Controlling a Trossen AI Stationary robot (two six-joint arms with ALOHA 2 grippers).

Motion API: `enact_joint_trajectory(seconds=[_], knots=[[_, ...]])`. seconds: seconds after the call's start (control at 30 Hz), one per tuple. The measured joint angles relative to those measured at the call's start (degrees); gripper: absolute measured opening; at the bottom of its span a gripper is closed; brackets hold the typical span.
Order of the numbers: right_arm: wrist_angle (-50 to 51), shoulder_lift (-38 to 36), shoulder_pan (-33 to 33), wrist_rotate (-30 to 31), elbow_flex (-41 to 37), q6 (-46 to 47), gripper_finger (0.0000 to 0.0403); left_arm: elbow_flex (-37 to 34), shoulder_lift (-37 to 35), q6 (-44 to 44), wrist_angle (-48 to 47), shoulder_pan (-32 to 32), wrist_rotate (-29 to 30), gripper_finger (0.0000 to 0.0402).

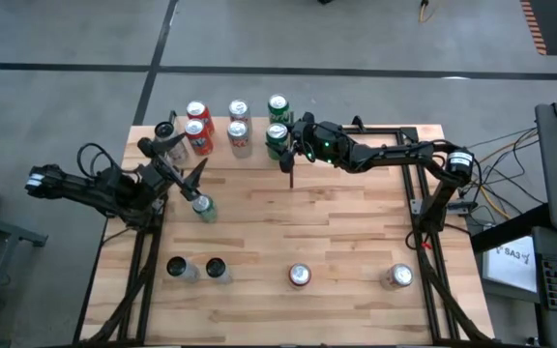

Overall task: Place canned beverage on shelf
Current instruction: Put the bottom green soda can aligned with the other green soda can on the shelf

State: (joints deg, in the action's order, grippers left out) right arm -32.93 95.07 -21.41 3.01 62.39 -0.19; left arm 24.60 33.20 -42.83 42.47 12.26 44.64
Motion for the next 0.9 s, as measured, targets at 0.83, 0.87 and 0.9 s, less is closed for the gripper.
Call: enact_joint_trajectory(seconds=[0.83,0.87,0.9], knots=[[0.0,0.0,0.1,-1.7,0.0,-4.0,0.0288,-0.4,-2.1,0.0,-0.6,0.0,1.4,0.0361],[0.0,0.0,0.1,-1.8,0.0,-4.0,0.0288,-0.4,-2.1,0.0,-0.6,0.0,1.4,0.0361],[0.0,0.0,0.1,-1.8,0.0,-4.1,0.0288,-0.4,-2.1,0.0,-0.6,0.0,1.4,0.0361]])
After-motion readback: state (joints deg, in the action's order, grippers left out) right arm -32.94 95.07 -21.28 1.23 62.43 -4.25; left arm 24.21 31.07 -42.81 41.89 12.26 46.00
